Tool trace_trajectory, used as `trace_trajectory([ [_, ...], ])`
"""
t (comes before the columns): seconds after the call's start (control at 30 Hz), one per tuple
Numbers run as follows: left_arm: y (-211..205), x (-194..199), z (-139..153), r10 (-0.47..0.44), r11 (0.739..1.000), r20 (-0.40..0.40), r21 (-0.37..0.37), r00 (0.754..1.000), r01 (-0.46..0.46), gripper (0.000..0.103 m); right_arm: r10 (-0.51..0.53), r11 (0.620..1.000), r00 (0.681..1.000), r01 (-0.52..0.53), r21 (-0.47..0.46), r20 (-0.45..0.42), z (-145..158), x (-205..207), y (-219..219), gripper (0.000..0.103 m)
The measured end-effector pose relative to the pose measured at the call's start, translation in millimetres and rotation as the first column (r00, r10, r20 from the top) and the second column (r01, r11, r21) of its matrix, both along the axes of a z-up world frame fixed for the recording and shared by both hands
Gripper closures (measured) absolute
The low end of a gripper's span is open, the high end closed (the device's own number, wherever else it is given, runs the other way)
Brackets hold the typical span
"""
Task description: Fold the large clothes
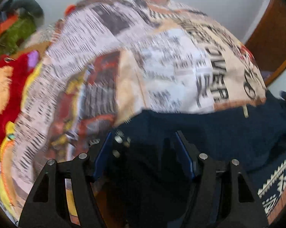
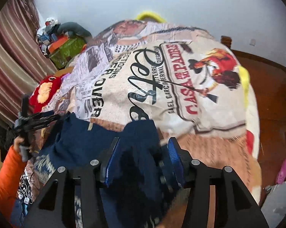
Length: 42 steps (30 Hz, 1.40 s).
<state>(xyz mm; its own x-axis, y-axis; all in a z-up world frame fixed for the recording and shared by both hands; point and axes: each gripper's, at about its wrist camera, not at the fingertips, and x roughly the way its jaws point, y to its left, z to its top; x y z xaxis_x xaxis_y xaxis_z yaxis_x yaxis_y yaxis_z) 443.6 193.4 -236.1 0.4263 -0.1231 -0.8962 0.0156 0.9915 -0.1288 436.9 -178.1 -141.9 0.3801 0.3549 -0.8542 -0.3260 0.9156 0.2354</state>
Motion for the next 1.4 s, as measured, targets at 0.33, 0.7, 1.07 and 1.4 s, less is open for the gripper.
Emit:
trace_trajectory([
  [0.33, -27.9, 15.2, -23.1, -0.07, 0.997, 0.014, 0.036, 0.997, 0.069, 0.053, 0.027, 1.0, 0.997, -0.028, -0.007, -0.077, -49.9, 24.1, 27.7, 0.07],
  [0.7, -40.5, 16.3, -4.2, -0.032, 0.996, 0.091, 0.088, 0.995, 0.024, 0.092, 0.031, 0.993, 0.985, -0.011, -0.117, 0.169, -17.8, 4.8, 33.9, 0.094],
  [1.07, -29.9, 40.0, -25.5, 0.043, 0.981, 0.055, 0.188, 0.998, -0.052, 0.091, -0.034, 0.982, 0.989, 0.059, -0.178, 0.141, -41.9, 21.6, 14.3, 0.094],
  [1.4, 2.5, -6.7, 27.9, 0.111, 0.983, 0.119, 0.136, 0.987, -0.127, 0.08, -0.04, 0.977, 0.986, 0.073, -0.198, 0.164, -11.3, -1.2, 3.6, 0.065],
])
